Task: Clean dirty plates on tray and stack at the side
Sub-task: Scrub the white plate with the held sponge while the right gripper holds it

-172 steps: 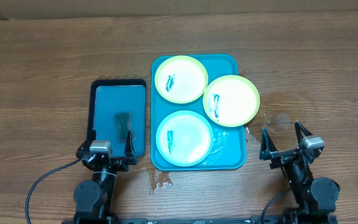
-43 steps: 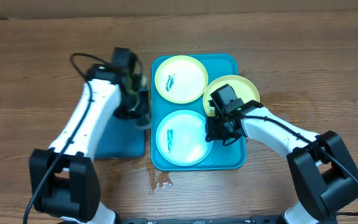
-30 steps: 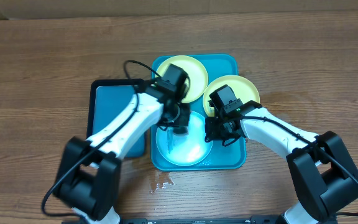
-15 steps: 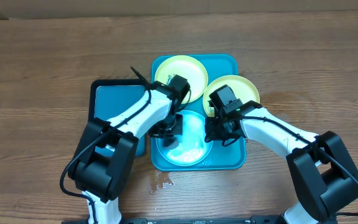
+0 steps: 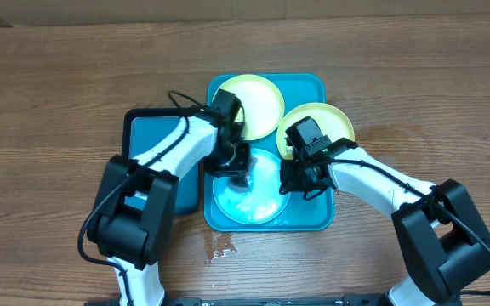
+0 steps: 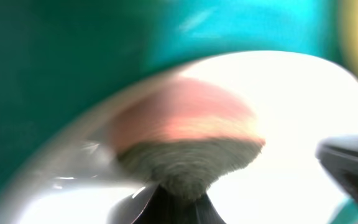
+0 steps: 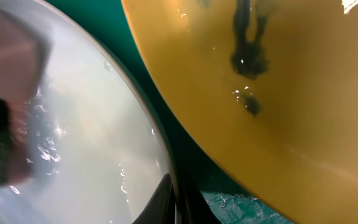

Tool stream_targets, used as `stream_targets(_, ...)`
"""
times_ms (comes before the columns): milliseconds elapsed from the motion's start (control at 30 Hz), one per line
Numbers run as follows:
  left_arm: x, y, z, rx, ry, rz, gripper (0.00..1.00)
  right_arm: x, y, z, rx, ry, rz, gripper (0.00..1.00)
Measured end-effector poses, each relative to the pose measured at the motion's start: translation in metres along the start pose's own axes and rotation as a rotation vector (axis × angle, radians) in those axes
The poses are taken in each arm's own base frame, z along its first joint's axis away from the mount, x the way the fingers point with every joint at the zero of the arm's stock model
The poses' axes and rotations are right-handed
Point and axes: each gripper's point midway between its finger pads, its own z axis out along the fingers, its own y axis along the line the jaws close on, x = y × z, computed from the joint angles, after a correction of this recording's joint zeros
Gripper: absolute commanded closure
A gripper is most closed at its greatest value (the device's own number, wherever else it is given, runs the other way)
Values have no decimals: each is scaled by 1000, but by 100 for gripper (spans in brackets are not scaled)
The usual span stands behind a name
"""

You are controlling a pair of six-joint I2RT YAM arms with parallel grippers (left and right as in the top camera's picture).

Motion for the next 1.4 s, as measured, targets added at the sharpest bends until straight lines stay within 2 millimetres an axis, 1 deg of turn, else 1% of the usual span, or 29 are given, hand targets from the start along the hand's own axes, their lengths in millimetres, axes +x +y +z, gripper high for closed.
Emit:
stream_targets(33, 3, -11, 3, 30, 10, 27, 96, 0, 0, 0, 0, 0, 0, 96)
stream_targets(133, 18, -33, 11, 72, 63, 78, 96, 0, 0, 0, 1, -1, 0, 96)
stream_targets(200, 30, -37, 14, 64, 102, 86, 96, 0, 0, 0, 1, 0, 0, 96)
stream_targets(300, 44, -32, 13, 34, 156, 65, 96, 0, 0, 0, 0, 0, 0, 96)
stream_targets(433, 56, -14, 10, -66, 202, 22, 96, 0, 0, 0, 1, 0, 0, 96)
stream_targets(533, 63, 4, 4, -190, 218, -15, 96, 0, 0, 0, 0, 0, 0, 96)
stream_targets(633, 66, 29, -5, -354, 206, -51, 96, 0, 0, 0, 0, 0, 0, 96)
stream_targets(700, 63, 44, -12, -455, 181, -68, 96, 0, 0, 0, 1, 0, 0, 96)
stream_targets(767, 56, 57, -18, -541, 136, -76, 96, 0, 1, 0, -5, 2, 1, 96)
stream_targets(867, 43, 67, -23, -611, 67, -72, 96, 1, 6, 0, -23, 5, -2, 96)
stream_targets(967, 33, 69, -24, -630, 23, -71, 96, 1, 7, 1, -27, 4, 2, 96)
stream_targets(1067, 25, 66, -23, -611, -7, -60, 96, 1, 6, 1, -20, 2, 11, 96)
stream_targets(1167, 15, 60, -20, -553, -25, -36, 96, -1, 1, 0, -4, -6, 22, 96)
stream_targets(1233, 8, 49, -15, -458, -34, -7, 96, -2, -3, -1, 6, -7, 35, 96)
stream_targets(1300, -1, 35, -10, -335, -45, 15, 96, -4, -6, -2, 16, -15, 42, 96)
stream_targets(1333, -6, 22, -7, -251, -53, 34, 96, -5, -8, -2, 21, -18, 43, 96)
stream_targets(1367, -10, 6, -3, -155, -58, 59, 96, -6, -8, -2, 24, -21, 44, 96)
stream_targets(1400, -12, -5, -1, -98, -60, 74, 96, -6, -9, -3, 25, -22, 44, 96)
